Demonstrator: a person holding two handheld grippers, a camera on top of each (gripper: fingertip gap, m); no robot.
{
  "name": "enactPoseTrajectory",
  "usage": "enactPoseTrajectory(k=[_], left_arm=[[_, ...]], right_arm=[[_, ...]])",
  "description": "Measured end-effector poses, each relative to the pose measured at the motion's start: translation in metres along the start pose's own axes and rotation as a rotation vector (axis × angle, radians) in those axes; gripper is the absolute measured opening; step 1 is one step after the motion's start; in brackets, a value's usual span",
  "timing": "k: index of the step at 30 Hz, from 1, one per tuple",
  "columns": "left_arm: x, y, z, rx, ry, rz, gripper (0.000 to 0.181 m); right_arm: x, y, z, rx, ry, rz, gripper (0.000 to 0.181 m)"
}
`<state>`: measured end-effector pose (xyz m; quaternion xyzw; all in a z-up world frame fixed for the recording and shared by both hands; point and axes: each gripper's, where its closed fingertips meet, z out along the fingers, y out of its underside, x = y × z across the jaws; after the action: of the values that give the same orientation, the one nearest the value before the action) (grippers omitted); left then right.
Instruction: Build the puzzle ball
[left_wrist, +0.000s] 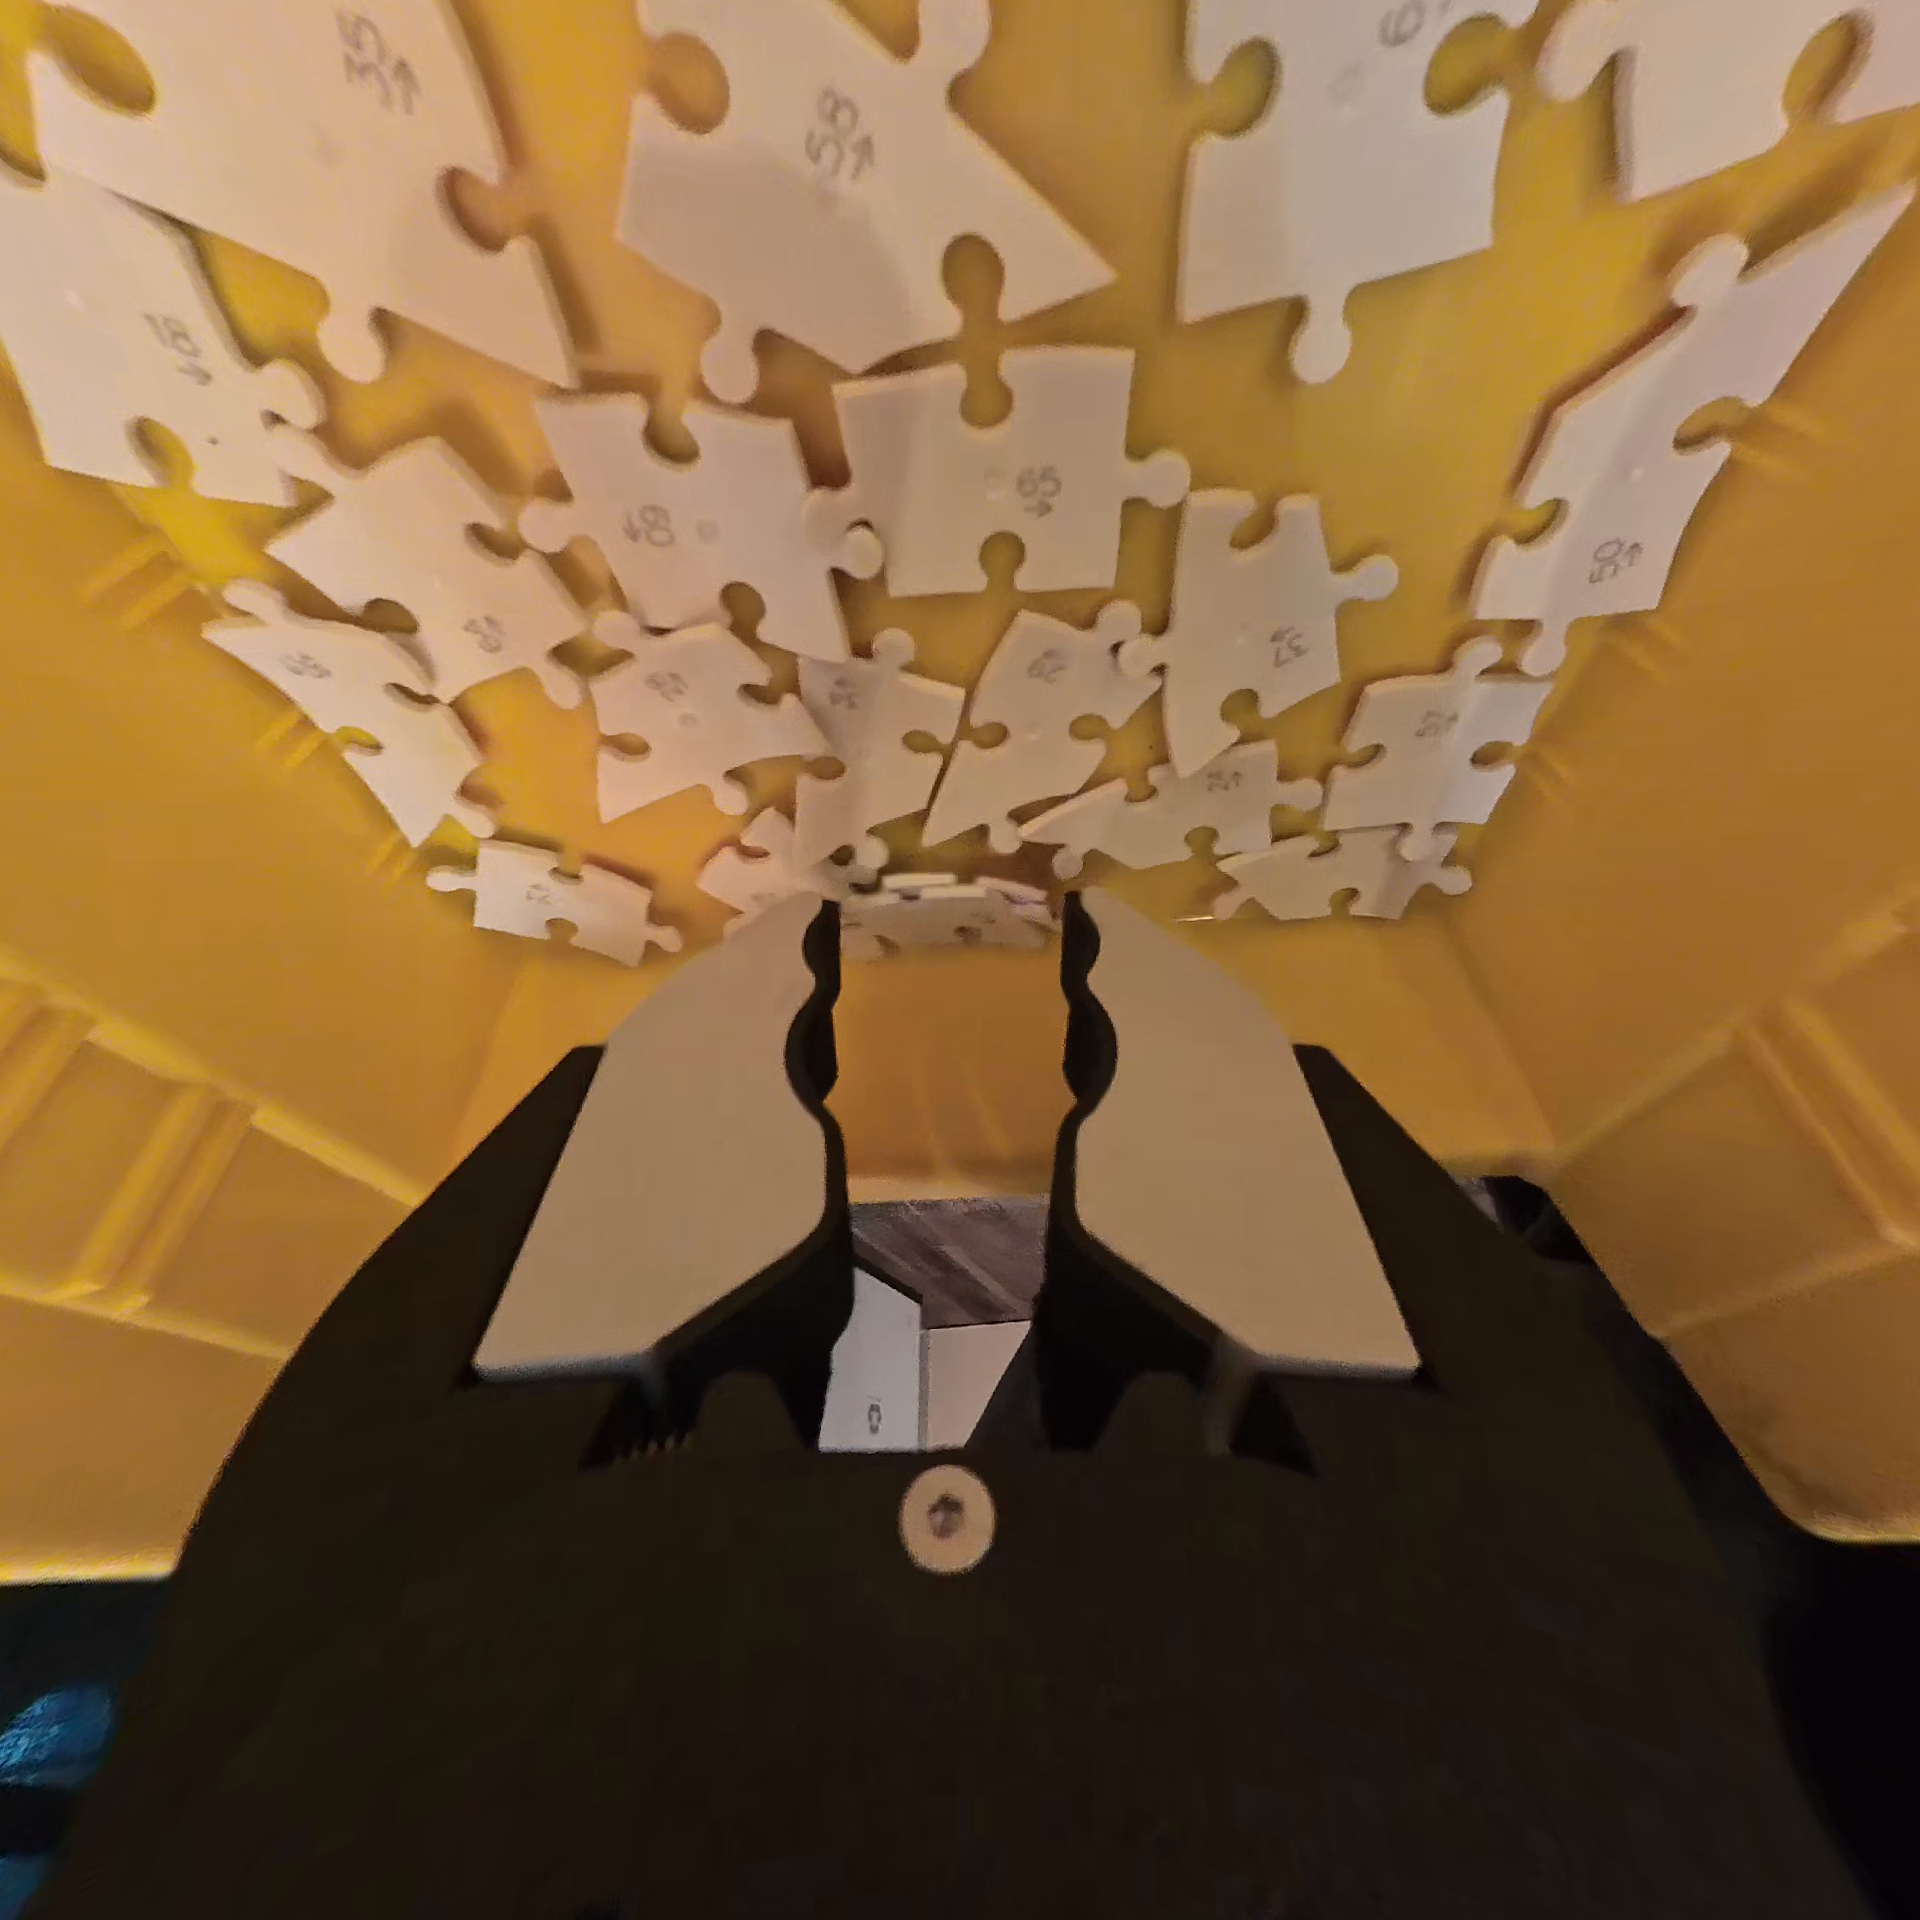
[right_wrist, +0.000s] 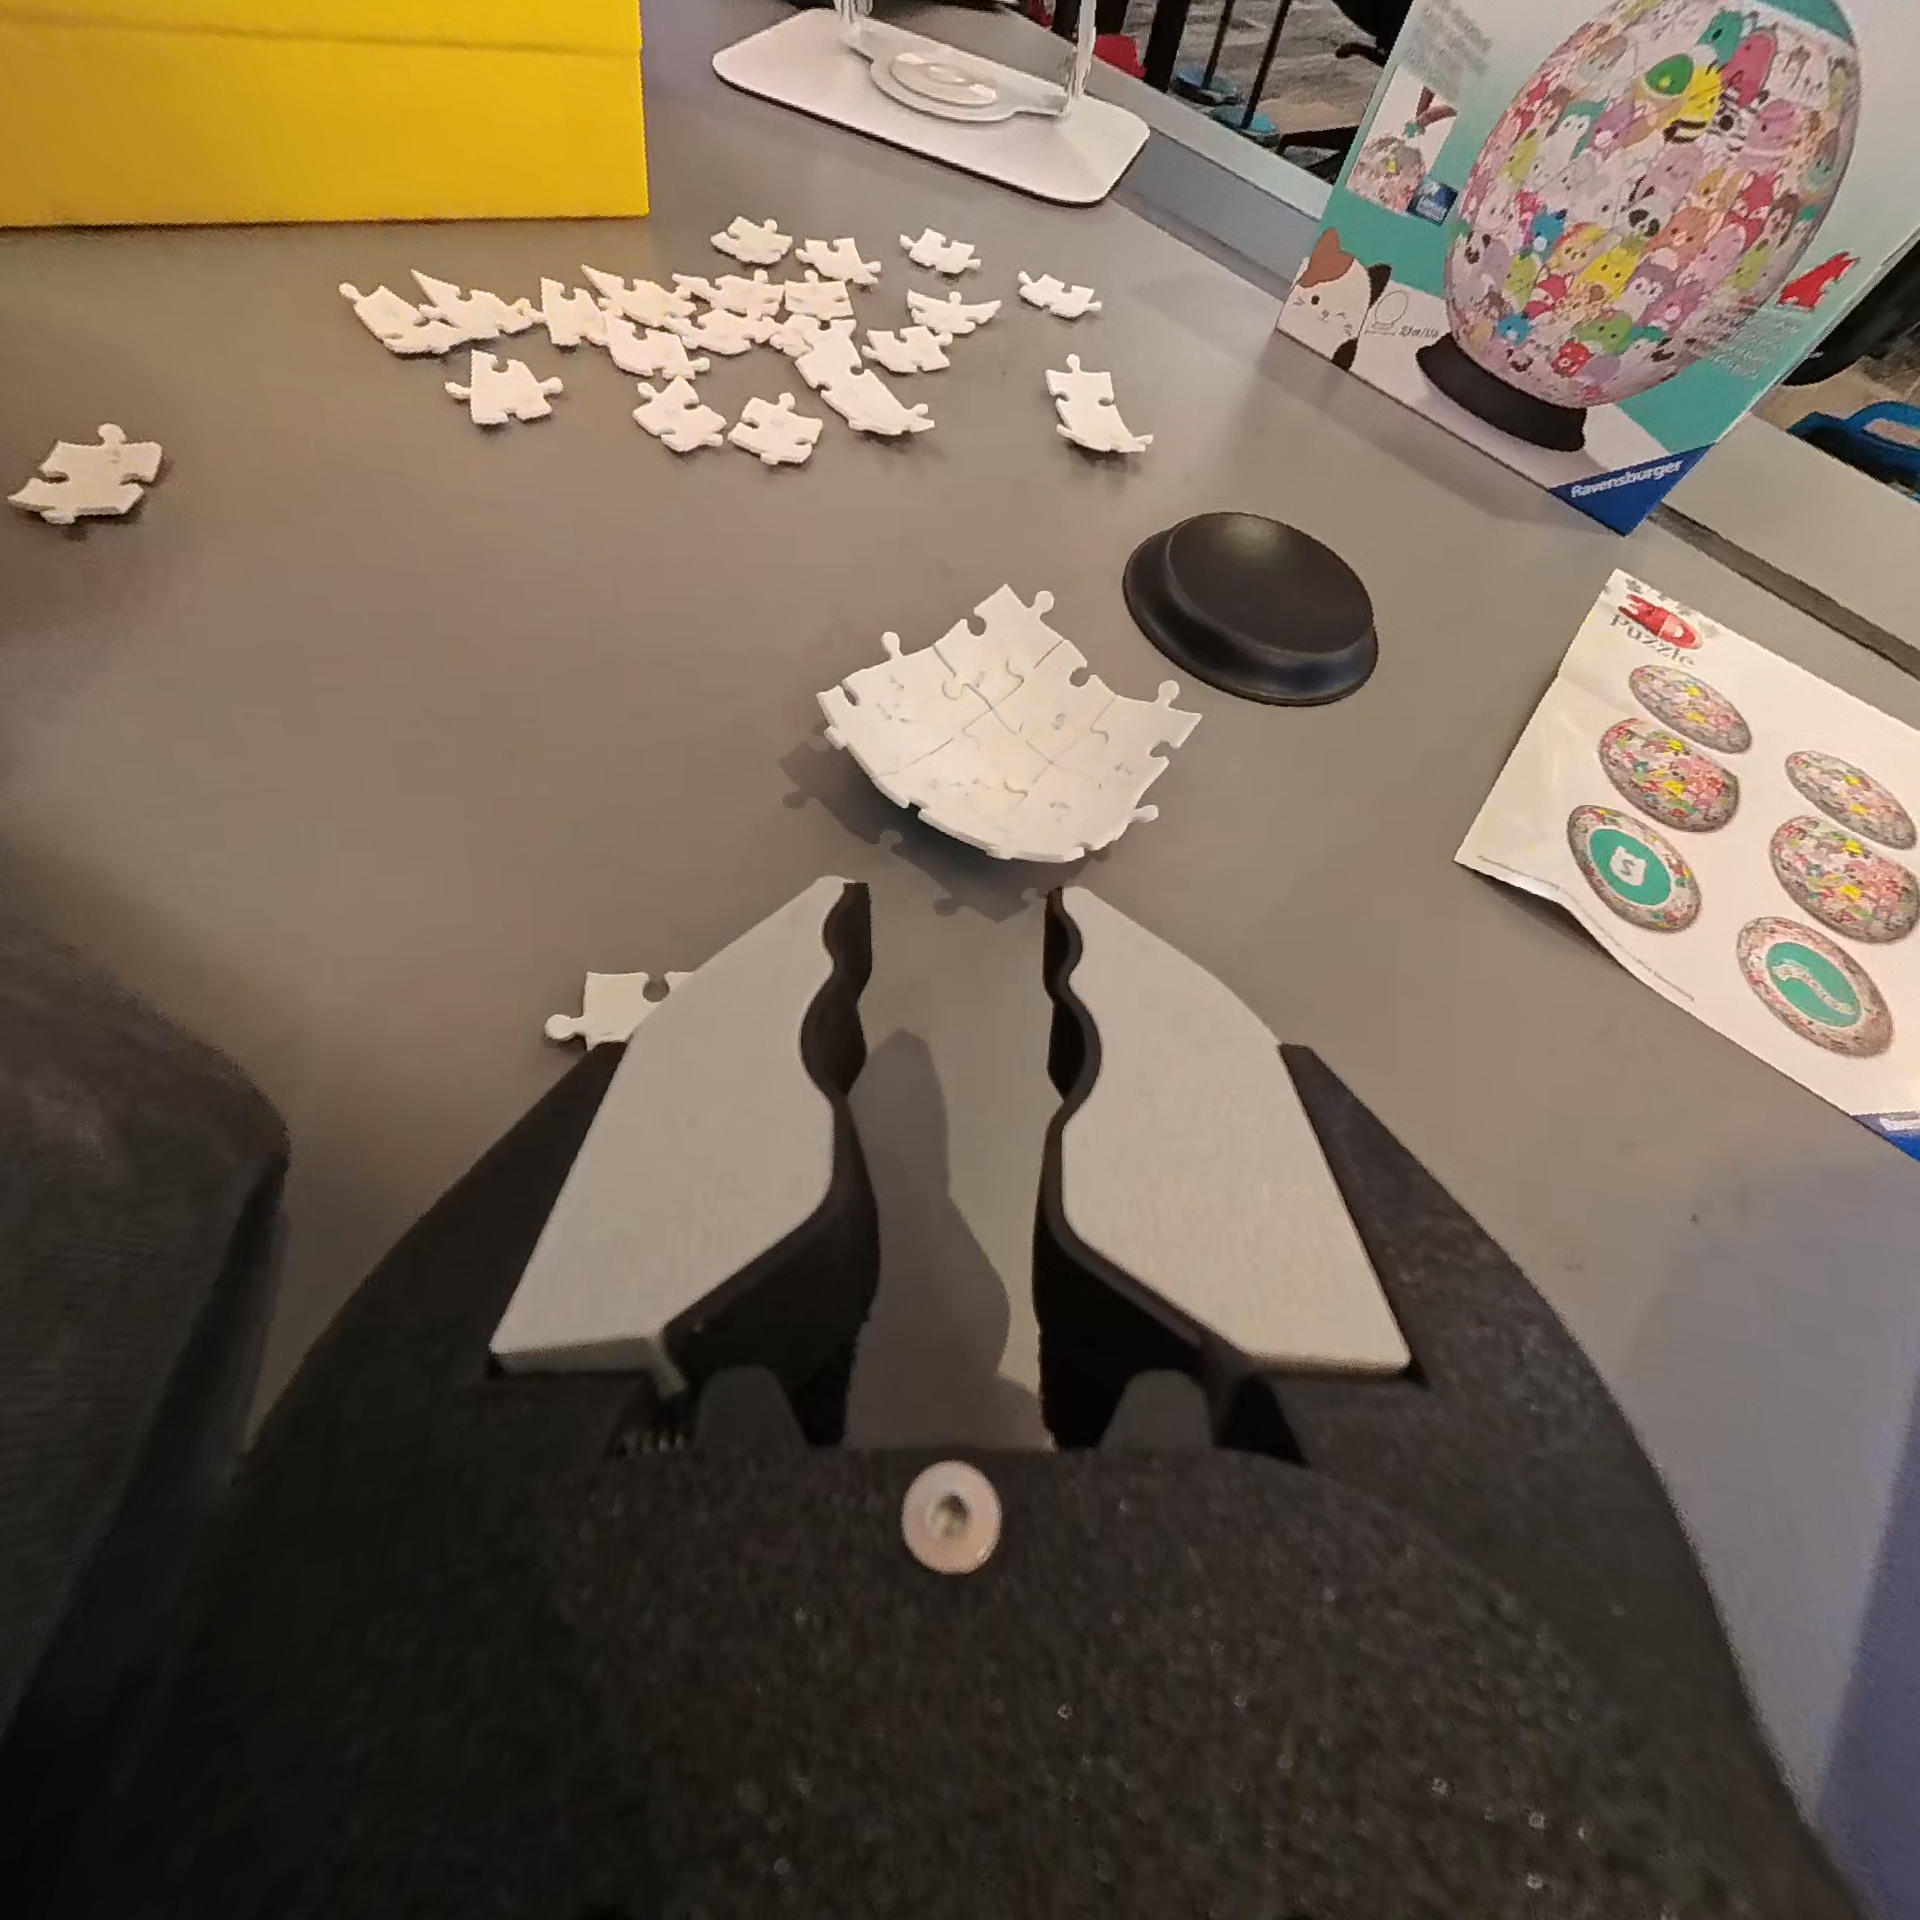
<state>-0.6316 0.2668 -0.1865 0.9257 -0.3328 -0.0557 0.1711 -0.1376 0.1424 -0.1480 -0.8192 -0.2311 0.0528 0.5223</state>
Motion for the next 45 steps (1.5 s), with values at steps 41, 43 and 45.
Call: enactPoseTrajectory(k=[41, 43, 45], left_arm=[[0.412, -0.107, -0.085, 0.557, 0.590, 0.427, 0.038], [0.423, -0.115, -0.092, 0.582, 0.635, 0.420, 0.038], [0.432, -0.120, -0.101, 0.622, 0.691, 0.401, 0.038]], right_arm=[[-0.061, -0.024, -0.031, 0.126, -0.414, 0.011, 0.029], [-0.068, -0.033, -0.034, 0.171, -0.427, 0.027, 0.029], [-0.071, -0.035, -0.034, 0.170, -0.425, 0.048, 0.027]])
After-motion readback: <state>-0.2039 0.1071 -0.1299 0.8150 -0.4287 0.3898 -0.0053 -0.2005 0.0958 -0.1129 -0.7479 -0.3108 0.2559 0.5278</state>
